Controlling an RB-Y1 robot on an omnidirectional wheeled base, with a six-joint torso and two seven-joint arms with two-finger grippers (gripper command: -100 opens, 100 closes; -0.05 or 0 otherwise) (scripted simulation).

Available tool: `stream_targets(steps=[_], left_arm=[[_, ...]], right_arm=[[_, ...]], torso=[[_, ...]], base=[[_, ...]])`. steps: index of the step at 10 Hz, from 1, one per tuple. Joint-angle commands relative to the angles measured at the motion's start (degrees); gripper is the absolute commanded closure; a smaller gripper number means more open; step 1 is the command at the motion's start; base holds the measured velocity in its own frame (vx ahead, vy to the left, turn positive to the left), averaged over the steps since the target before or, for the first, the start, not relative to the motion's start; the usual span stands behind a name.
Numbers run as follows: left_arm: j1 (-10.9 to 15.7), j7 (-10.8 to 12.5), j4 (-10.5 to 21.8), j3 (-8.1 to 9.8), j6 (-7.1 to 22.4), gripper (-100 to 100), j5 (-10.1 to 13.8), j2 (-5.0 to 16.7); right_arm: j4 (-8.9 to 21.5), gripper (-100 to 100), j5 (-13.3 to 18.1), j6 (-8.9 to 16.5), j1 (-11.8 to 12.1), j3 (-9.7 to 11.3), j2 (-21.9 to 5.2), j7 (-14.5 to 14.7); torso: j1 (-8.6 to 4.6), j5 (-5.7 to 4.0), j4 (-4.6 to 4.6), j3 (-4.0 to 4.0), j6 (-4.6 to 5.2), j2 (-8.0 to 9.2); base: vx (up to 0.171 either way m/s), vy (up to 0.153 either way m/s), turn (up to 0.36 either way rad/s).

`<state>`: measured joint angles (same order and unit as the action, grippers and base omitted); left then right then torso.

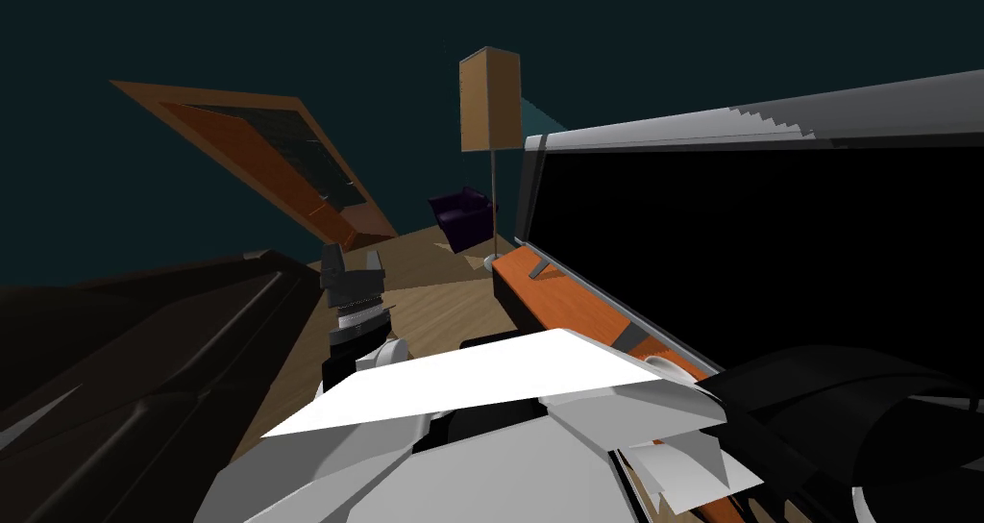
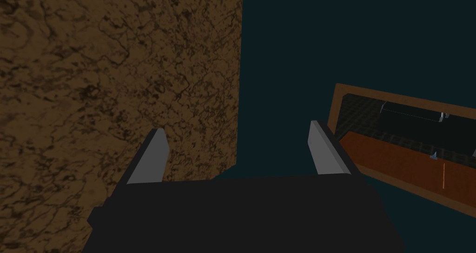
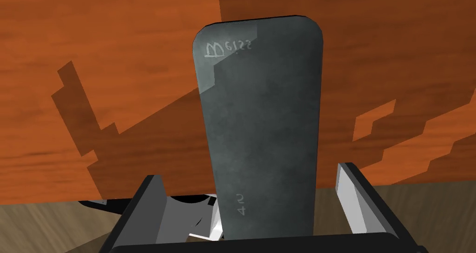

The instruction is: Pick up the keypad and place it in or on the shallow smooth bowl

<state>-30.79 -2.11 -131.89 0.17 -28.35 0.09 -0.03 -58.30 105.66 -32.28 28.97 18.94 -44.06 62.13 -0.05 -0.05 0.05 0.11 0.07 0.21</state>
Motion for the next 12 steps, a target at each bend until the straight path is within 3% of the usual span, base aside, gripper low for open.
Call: stream_targets(steps=[1, 5, 6, 7, 10, 11, 12], left_arm=[[0.0, 0.0, 0.0, 0.0, 0.0, 0, 0.0, 0.0], [0.0, 0.0, 0.0, 0.0, 0.0, 0, 0.0, 0.0], [0.0, 0.0, 0.0, 0.0, 0.0, 0, 0.0, 0.0], [0.0, 0.0, 0.0, 0.0, 0.0, 0, 0.0, 0.0], [-0.01, 0.0, 0.0, 0.0, 0.0, 0, 0.0, 0.0], [0.0, 0.0, 0.0, 0.0, 0.0, 0, 0.0, 0.0], [0.0, 0.0, 0.0, 0.0, 0.0, 0, 0.0, 0.0]], right_arm=[[0.0, 100, 0.0, 0.0, 0.0, 0.0, 0.0, 0.0], [0.01, 100, 0.0, -0.02, 0.02, 0.0, -0.02, 0.02], [0.01, 0, 0.0, -0.02, 0.02, 0.0, -0.02, 0.02], [-1.35, 100, -0.73, -1.39, 0.53, -0.96, -1.68, 0.6], [-3.68, 100, -1.37, -3.09, 1.59, -2.14, -3.95, 0.89], [-2.53, 100, -1.77, -2.85, 1.07, -2.06, -3.41, 1.64], [-2.58, 0, -1.82, -2.92, 1.11, -2.12, -3.48, 1.67]], torso=[[0.0, 0.0, 0.0, 0.0, 0.0, 0.0], [-0.01, -0.01, 0.0, -0.02, 0.0, -0.03], [-0.02, -0.01, 0.0, -0.02, 0.0, -0.04], [-0.01, -0.01, 0.0, -0.02, 0.0, -0.04], [0.14, 0.05, -0.03, -0.09, 0.05, -0.15], [0.08, 0.03, -0.03, -0.07, 0.02, -0.11], [0.04, 0.0, -0.02, -0.05, 0.01, -0.08]], base=[[0.0, 0.0, 0.0], [0.0, 0.0, 0.0], [0.0, 0.0, 0.0], [0.025, 0.024, -0.108], [0.031, 0.033, -0.1], [0.005, 0.005, -0.006], [0.0, 0.0, 0.0]])
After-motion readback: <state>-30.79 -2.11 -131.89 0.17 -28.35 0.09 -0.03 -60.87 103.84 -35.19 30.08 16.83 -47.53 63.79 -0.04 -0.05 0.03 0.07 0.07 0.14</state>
